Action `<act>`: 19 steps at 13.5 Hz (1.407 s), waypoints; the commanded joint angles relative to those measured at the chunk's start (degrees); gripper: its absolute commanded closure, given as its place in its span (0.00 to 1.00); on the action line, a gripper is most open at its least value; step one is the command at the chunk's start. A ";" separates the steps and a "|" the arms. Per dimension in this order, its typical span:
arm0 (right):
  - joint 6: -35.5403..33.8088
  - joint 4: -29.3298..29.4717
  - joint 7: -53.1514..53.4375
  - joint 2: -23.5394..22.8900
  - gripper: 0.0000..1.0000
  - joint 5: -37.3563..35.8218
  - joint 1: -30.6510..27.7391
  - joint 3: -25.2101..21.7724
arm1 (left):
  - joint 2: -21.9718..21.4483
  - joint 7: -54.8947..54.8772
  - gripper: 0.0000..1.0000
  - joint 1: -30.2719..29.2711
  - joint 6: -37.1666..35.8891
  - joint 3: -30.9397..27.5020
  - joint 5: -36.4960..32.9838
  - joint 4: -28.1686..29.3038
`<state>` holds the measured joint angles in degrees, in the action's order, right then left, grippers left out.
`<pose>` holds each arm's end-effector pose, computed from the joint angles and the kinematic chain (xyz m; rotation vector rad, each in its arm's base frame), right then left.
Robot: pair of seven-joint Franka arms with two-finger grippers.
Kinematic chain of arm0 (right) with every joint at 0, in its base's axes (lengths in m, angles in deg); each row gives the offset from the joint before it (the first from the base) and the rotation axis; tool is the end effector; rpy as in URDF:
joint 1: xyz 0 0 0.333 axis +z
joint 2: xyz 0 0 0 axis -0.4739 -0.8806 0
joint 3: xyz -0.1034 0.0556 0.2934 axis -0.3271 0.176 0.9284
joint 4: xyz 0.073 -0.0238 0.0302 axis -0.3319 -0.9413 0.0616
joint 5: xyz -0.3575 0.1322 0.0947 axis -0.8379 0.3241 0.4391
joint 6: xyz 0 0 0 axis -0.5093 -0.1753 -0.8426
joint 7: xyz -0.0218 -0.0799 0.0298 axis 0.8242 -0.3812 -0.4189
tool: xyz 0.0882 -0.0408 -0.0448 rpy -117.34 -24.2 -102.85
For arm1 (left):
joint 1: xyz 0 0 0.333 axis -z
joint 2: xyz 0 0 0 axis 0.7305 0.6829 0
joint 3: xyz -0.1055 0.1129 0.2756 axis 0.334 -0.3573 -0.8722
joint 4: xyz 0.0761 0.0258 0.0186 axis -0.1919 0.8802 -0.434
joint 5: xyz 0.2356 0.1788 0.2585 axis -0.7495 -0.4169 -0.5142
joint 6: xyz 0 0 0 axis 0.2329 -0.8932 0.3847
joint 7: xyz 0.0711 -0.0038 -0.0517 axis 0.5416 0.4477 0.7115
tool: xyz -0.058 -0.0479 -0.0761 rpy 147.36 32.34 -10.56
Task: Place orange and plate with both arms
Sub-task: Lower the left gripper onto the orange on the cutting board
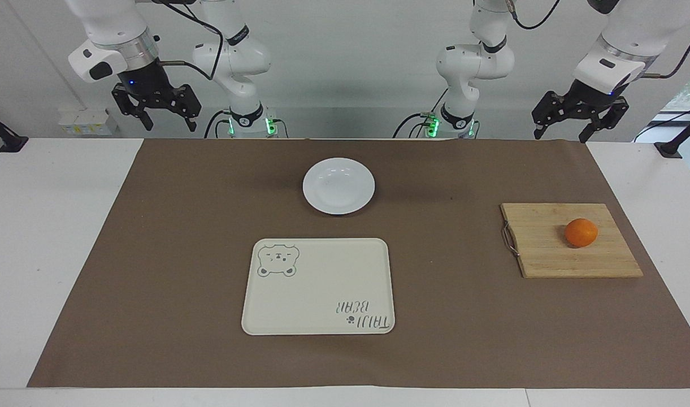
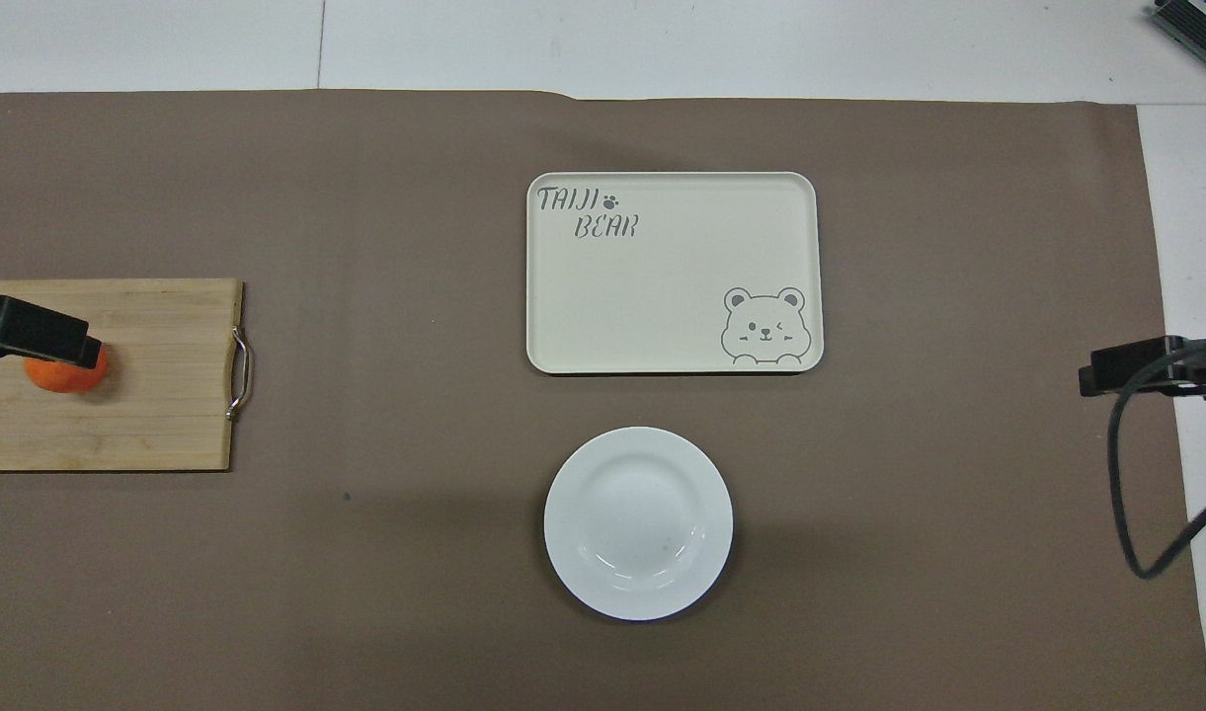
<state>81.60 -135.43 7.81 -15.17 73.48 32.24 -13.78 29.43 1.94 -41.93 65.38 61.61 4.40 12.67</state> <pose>0.5093 -0.0055 0.6535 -3.1346 0.0859 0.0356 0.5388 -0.0396 0.6728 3.1197 -0.2576 -0.0150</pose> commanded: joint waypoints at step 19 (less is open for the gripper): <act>-0.08 -0.10 -1.37 0.22 0.00 -0.48 -0.62 0.20 | -0.85 -1.39 0.00 -1.57 4.97 -0.99 -0.57 1.84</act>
<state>81.60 -135.43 7.81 -15.17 73.48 32.24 -13.78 29.43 2.09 -42.17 69.07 60.59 4.37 13.16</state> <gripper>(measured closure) 0.000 0.000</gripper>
